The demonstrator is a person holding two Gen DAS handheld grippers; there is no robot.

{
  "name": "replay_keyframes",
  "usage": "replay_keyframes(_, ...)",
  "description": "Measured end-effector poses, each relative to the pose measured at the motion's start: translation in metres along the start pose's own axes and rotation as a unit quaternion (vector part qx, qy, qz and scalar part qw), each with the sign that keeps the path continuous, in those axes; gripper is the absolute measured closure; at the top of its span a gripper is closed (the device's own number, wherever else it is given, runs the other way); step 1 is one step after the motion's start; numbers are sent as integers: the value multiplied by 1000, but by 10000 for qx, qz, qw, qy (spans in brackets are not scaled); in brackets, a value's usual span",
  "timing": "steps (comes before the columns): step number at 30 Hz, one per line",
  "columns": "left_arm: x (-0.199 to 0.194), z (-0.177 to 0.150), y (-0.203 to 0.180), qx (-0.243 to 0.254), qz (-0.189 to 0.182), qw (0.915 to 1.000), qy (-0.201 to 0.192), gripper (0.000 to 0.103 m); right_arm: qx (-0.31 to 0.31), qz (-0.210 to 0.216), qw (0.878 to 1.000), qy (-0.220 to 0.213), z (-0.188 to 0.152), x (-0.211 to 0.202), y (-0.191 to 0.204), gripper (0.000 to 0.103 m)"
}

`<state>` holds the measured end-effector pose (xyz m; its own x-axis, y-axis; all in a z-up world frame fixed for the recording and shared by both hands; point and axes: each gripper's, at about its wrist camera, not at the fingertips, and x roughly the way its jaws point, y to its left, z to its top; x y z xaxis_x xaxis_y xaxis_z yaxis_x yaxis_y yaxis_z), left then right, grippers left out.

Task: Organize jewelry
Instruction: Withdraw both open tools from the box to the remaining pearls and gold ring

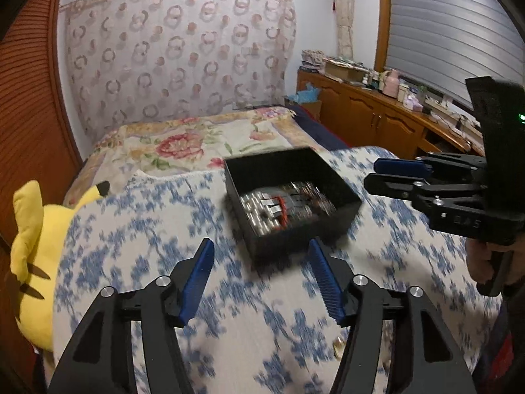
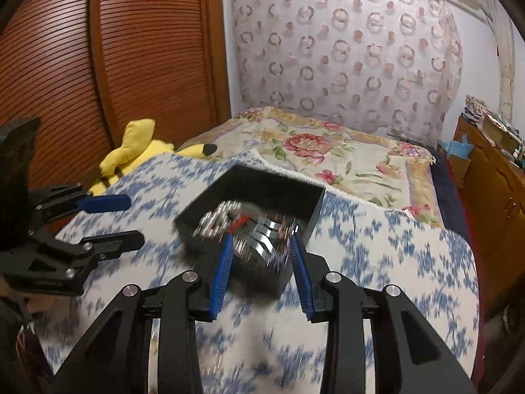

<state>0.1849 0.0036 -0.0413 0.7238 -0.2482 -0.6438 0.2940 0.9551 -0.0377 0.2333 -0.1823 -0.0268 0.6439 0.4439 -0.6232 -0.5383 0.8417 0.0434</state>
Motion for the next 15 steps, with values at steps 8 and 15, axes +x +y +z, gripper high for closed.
replay_keyframes(8,-6,-42,-24,136,-181,9994,257,30,-30,194,9997,140,-47,-29,20,65)
replay_keyframes(15,2,-65,-45,392,-306,9966,650,29,-143,230,9992,297,-74,-36,34,65)
